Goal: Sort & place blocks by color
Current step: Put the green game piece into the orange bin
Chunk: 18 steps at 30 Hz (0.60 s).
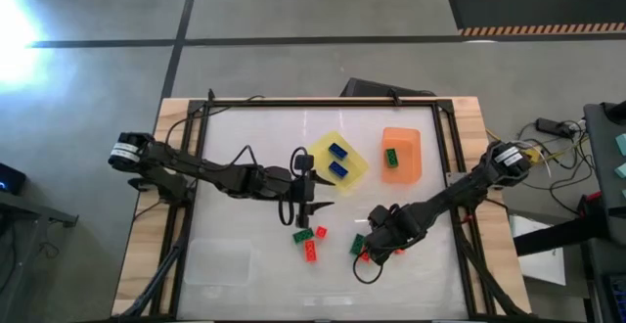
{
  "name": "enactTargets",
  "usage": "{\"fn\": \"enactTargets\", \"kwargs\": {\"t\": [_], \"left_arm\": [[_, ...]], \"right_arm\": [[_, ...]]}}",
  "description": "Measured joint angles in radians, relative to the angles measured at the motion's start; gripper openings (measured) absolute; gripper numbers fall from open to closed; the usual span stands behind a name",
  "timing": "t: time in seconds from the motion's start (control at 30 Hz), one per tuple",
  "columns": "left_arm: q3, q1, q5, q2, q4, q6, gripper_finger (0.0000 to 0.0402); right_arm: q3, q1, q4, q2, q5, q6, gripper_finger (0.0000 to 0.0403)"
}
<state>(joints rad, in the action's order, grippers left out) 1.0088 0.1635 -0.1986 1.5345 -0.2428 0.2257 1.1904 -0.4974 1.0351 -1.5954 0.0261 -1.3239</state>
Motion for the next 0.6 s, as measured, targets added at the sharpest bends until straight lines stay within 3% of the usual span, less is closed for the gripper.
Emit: {"fn": "enactTargets", "kwargs": {"t": [0.6], "left_arm": [[-0.002, 0.002, -0.022, -0.08, 0.112, -0.01, 0.0207]], "right_arm": [[0.022, 0.007, -0.044, -0.067, 0.0, -0.038, 0.0209]]}}
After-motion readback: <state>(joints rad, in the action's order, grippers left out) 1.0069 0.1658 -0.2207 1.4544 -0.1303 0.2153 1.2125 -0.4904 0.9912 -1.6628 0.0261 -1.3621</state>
